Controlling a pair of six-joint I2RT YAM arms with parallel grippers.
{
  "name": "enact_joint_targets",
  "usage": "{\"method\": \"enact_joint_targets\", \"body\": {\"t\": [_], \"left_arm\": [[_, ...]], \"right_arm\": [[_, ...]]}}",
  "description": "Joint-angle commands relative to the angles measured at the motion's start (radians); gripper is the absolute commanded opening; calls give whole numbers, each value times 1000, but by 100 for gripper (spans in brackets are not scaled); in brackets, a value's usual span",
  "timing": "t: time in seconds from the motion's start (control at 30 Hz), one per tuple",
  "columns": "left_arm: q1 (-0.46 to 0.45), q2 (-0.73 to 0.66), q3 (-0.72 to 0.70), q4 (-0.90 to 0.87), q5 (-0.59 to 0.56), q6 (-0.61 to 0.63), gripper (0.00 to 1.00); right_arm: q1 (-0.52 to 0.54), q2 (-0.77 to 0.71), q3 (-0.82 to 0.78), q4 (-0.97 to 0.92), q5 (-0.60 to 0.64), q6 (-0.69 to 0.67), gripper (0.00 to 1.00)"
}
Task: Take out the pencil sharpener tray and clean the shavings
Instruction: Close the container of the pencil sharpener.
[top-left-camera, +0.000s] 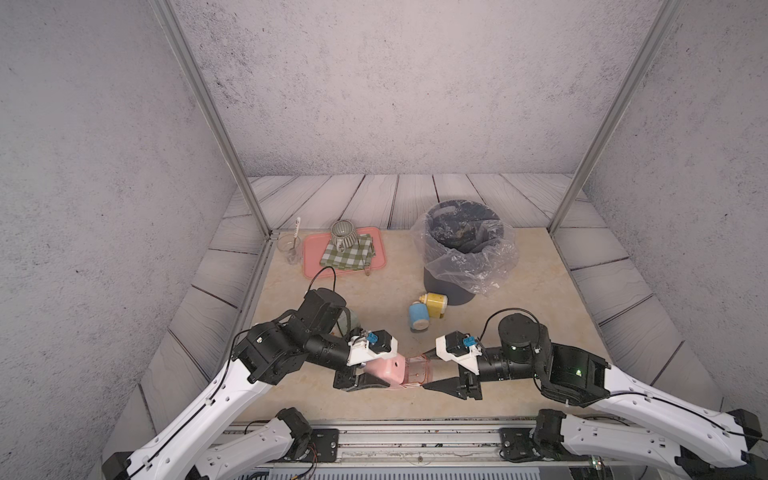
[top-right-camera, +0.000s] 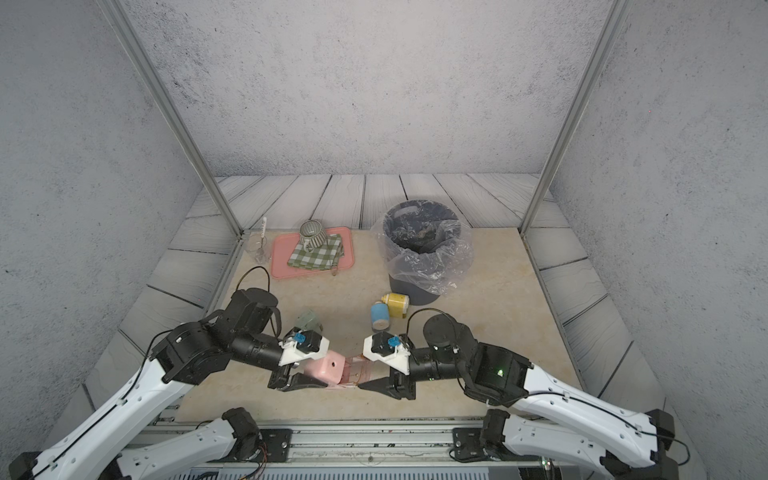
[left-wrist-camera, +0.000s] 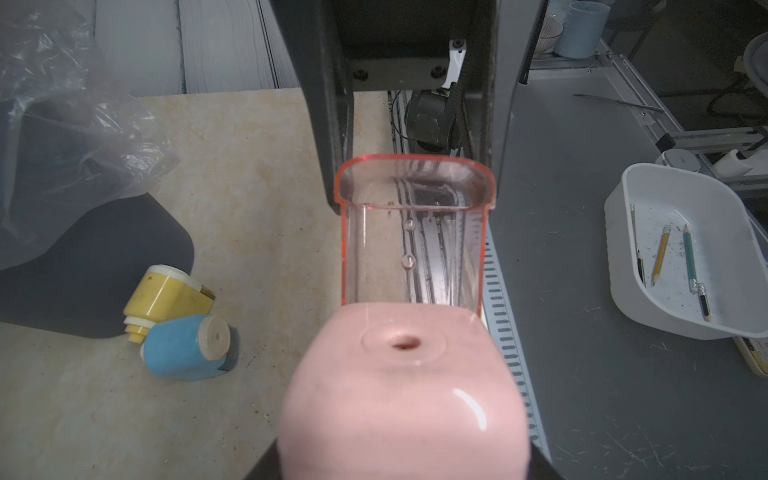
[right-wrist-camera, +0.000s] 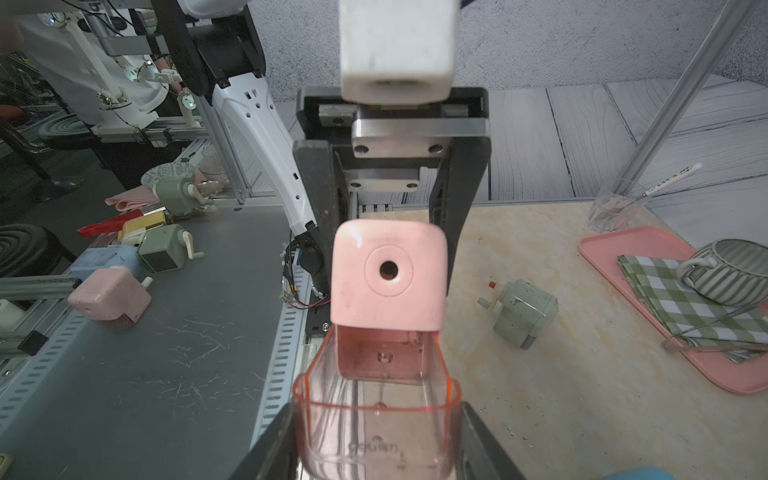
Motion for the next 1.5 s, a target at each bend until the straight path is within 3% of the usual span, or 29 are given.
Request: {"method": "enact_joint_targets", "body": {"t": [0.0,1.03,1.1,1.23,1.47], "left_arm": [[-4,-11,-8,44,19,-1,0],[-5,-29,-27,110,54,-32,0],[-5,-29,-26,104,52,-28,0],[-6,-28,-25,87,47,-19,0],[-7,-27,-27,76,42,-11,0]], "right_arm": [[12,-6,-10,64,-20,14,0],[23,209,51,57,-122,-26,1],[26,208,62,34,-106,-24,16],[27,167,58,3,-74,-37,39],[27,48,3,-7,-41,-35,65]]}}
